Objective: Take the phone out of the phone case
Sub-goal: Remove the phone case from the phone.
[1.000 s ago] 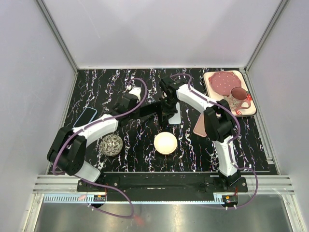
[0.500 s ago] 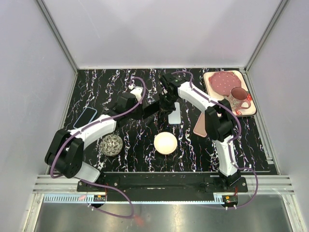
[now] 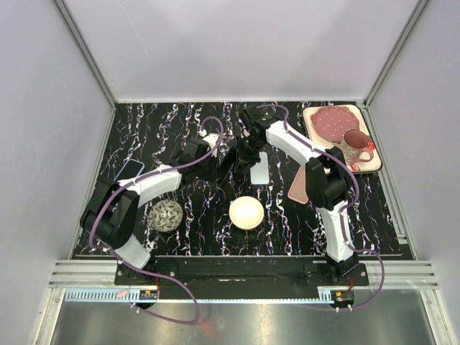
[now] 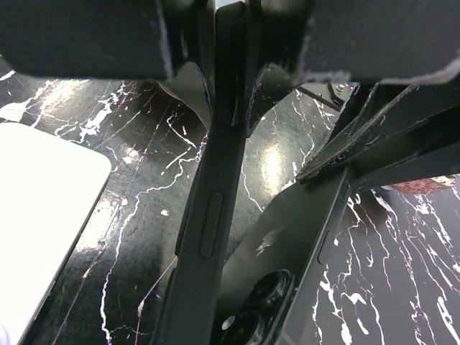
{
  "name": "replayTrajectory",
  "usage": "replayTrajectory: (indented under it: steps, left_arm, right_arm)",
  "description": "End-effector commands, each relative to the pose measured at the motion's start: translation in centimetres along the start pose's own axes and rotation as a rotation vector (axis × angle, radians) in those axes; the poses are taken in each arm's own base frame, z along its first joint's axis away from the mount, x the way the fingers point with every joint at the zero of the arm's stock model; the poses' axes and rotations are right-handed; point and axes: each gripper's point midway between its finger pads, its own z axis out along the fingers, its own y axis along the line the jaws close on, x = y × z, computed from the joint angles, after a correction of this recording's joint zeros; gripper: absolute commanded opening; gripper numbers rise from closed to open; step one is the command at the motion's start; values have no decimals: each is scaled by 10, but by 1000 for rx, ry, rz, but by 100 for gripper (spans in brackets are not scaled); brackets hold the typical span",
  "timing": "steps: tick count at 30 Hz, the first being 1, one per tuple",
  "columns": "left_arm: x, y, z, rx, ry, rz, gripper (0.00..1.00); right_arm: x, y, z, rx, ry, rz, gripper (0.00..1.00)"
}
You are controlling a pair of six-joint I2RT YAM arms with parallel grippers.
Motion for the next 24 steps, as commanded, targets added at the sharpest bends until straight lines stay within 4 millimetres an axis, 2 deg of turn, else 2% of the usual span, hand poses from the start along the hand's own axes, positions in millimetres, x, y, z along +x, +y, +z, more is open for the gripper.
replayTrajectory:
  steps: [1,3,5,8,9,12,13,14,16,18,19,21,22,23,24]
  left_arm:
    - [-53,-23,3,87,-148,-4,18]
    - [-54,-24,7,90,-143,-6,16]
    - [-55,-26,8,99,-140,-5,0]
    - [-57,-29,4,113,-143,-3,0]
    - [-63,-29,-3,108,-164,-2,0]
    - [-75,-21,-19,68,-216,-11,0]
    - [-88,-21,-35,64,-265,-14,0]
    - [-89,-17,-40,55,-282,-25,0]
    - [-110,-10,-66,51,-377,-66,0]
    - [-118,0,-79,36,-421,-107,0]
    - [-125,2,-85,32,-442,-114,0]
    - [-128,6,-87,14,-435,-123,0]
    - [-136,8,-88,-6,-448,-125,0]
    - [-139,11,-82,-18,-440,-122,0]
    - [-134,14,-75,-33,-406,-129,0]
  right_arm:
    - [-2,51,-27,-185,-15,-63,0]
    - [0,51,-26,-184,-10,-64,0]
    - [-2,49,-25,-175,-16,-62,0]
    - [-5,42,-23,-142,-30,-68,0]
    - [-8,33,-22,-99,-42,-59,0]
    - [-14,20,-26,-57,-55,-43,0]
    - [-21,17,-30,-66,-65,-24,0]
    - [-24,17,-34,-71,-76,-21,0]
    - [-38,15,-43,-70,-117,-14,0]
    - [-47,9,-47,-62,-135,3,0]
    - [-59,8,-54,-71,-163,12,0]
    - [-70,2,-55,-71,-177,30,0]
    - [-81,3,-63,-78,-209,33,0]
    - [-92,-11,-64,-68,-222,65,0]
    - [-101,-16,-68,-68,-240,82,0]
